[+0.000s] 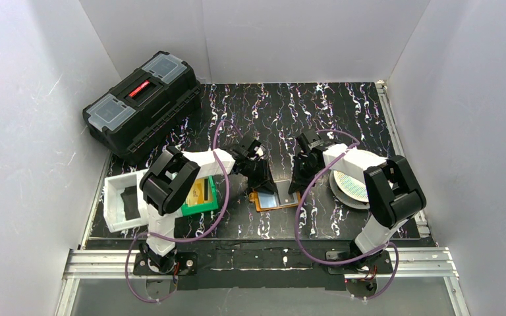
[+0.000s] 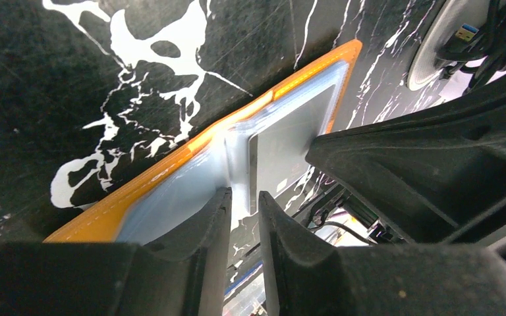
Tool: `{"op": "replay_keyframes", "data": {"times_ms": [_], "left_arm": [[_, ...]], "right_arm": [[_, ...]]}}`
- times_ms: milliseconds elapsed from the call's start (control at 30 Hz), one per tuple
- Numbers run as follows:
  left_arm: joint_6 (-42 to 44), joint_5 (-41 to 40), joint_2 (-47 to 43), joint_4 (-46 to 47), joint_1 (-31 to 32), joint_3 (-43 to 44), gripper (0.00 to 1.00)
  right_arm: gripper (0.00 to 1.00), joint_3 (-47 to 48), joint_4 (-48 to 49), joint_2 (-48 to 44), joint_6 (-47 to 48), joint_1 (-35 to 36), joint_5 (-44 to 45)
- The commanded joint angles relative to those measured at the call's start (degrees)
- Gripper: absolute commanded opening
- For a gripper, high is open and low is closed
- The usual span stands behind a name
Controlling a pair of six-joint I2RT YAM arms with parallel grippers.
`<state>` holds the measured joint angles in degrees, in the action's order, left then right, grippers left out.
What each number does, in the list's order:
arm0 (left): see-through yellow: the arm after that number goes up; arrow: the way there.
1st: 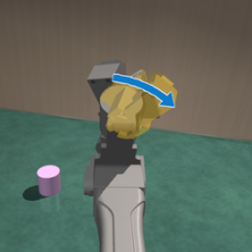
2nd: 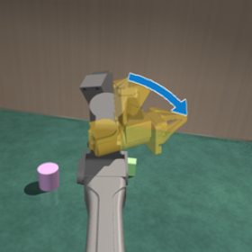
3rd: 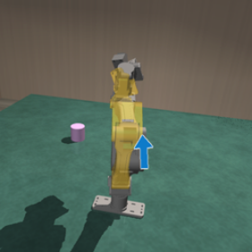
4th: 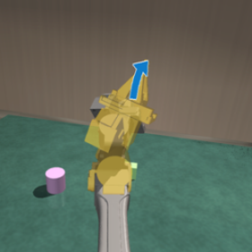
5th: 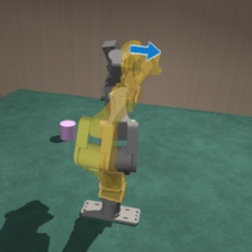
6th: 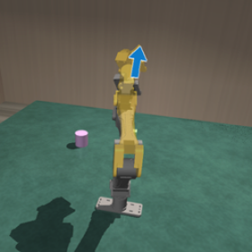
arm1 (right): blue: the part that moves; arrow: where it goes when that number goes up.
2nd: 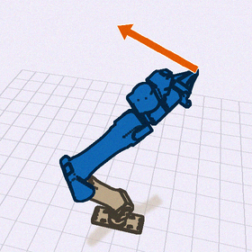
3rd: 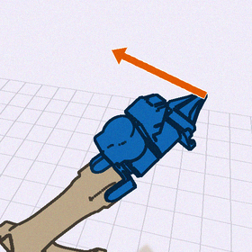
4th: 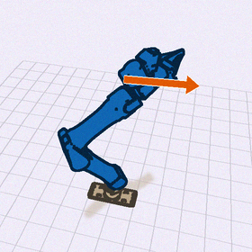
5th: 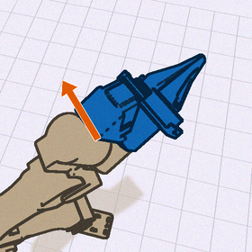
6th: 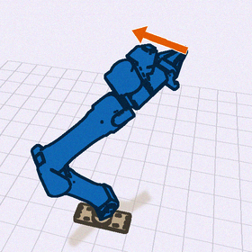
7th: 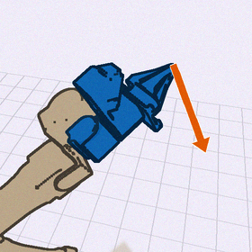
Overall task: Take the credit cards out of the card holder
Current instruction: Remove the credit card from the card holder.
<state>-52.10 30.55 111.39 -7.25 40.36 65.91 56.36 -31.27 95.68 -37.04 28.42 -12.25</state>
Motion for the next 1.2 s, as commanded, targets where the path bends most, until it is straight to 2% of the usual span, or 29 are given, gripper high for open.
{"op": "replay_keyframes", "data": {"times_ms": [0,300,400,733,833,967,1167], "left_arm": [[0.1,1.1,0.3,2.1,-0.2,-1.5,0.22],[-1.0,2.5,1.1,5.5,-0.6,-3.1,0.22],[-0.9,2.2,1.0,5.2,-0.7,-3.2,0.22],[-0.1,1.9,0.9,4.1,-1.4,-4.0,0.21],[0.1,1.8,0.8,3.9,-1.5,-3.9,0.21],[0.1,2.1,0.8,4.1,-1.6,-3.8,0.21],[0.2,2.4,0.9,4.4,-1.5,-3.6,0.20]], "right_arm": [[0.13,-0.2,-1.1,1.8,1.1,0.8,1.5],[0.13,0.7,-0.7,3.3,-0.9,2.8,-0.2],[0.13,1.3,-1.8,2.3,-0.7,2.7,2.4],[0.31,2.1,-3.8,-0.9,-0.4,0.6,6.2],[0.34,2.0,-3.7,-0.8,-0.4,0.6,6.4],[0.34,1.9,-3.6,0.3,-0.3,0.6,5.6],[0.24,1.7,-3.1,0.7,-0.3,0.6,4.7]]}}
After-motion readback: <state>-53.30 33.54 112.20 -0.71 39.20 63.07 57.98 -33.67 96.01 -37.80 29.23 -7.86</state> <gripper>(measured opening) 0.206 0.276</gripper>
